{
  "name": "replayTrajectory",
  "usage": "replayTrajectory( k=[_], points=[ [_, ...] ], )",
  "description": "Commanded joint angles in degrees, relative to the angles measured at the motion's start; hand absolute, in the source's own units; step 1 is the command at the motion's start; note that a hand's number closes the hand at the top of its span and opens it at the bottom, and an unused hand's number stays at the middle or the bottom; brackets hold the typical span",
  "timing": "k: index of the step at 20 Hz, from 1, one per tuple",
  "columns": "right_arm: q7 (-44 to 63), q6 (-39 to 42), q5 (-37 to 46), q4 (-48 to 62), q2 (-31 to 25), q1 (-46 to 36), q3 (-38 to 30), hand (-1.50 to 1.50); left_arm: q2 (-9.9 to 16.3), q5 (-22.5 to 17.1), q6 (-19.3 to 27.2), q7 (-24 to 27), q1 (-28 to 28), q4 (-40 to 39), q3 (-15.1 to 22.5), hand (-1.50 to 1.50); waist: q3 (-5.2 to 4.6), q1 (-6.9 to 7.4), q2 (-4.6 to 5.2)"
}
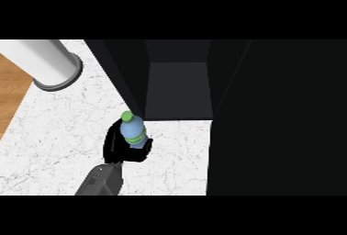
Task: Pick up the bottled water, place it into the cabinet and close the cabinet
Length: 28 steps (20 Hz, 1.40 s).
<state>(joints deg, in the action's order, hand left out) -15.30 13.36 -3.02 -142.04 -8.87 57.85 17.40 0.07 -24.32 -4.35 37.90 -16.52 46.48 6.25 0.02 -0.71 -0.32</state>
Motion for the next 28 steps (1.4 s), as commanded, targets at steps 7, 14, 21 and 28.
replayTrajectory(
  k=[7, 14, 21, 28],
  points=[
    [3.9, -0.1, -4.4, -5.9, -0.1, 0.0, -0.7, -1.5, -0.1, -1.5, 22.8, -11.4, -10.5, 11.5, 13.9, 1.5, -0.03, -0.68, 0.29],
    [3.6, -0.5, -3.7, -5.9, 0.6, -1.3, -1.8, -1.5, -0.1, -4.3, 32.5, -13.1, -20.5, 4.3, 18.7, 1.5, -0.07, -1.56, 0.61],
    [2.3, 1.6, -9.7, -0.5, -0.6, -4.7, -9.3, -1.5, -0.1, -8.7, 37.1, -16.9, -33.7, -6.5, 16.3, 1.5, -0.01, -2.28, 1.01],
    [3.0, 1.4, -5.7, -2.9, 1.1, -4.0, -5.5, -1.5, -0.1, -3.9, 36.7, -14.6, -40.4, -20.9, 15.9, 1.5, -0.04, -2.72, 1.28]
  ],
)
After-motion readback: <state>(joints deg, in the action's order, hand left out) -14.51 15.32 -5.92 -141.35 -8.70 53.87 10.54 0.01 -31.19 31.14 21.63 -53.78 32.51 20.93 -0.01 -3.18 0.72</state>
